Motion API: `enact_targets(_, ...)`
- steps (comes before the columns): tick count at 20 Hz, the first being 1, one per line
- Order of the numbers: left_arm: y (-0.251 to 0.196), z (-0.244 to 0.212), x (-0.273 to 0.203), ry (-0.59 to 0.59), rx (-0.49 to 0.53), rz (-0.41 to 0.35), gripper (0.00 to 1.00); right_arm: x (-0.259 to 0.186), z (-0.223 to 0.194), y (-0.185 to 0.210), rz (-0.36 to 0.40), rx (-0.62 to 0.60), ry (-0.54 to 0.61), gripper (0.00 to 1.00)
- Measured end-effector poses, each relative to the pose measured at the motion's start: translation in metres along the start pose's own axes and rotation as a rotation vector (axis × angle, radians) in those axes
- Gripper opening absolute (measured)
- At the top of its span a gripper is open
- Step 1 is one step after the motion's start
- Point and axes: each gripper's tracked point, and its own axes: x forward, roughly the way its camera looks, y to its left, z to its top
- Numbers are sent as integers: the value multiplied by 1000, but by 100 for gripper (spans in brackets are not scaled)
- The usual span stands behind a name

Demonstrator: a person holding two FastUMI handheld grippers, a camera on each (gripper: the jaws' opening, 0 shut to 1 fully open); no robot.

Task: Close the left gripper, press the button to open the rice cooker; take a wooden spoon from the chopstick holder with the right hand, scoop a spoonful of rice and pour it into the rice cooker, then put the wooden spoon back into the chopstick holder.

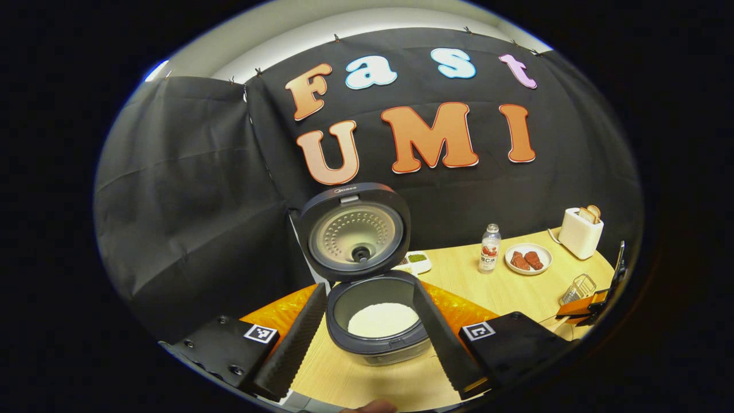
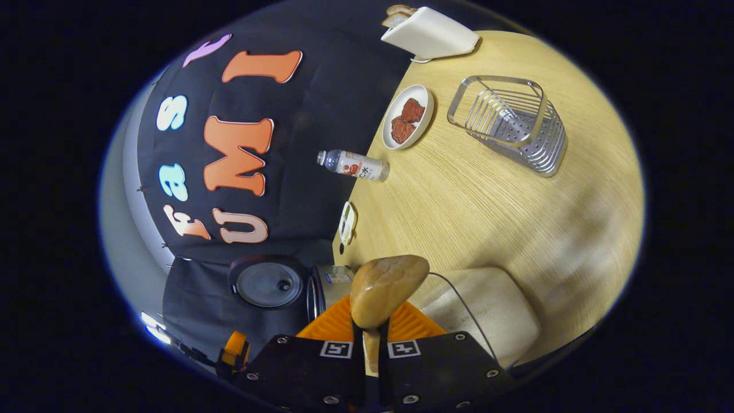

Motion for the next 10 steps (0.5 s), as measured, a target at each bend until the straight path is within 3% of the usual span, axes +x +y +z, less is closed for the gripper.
enact_targets(5, -10, 8, -2, -22, -28, 19, 99, -17, 23, 30, 134, 133, 9, 8)
enact_targets(10, -2, 14, -6, -41, -59, 61, 99, -18, 19, 76, 243, 221, 70, 8)
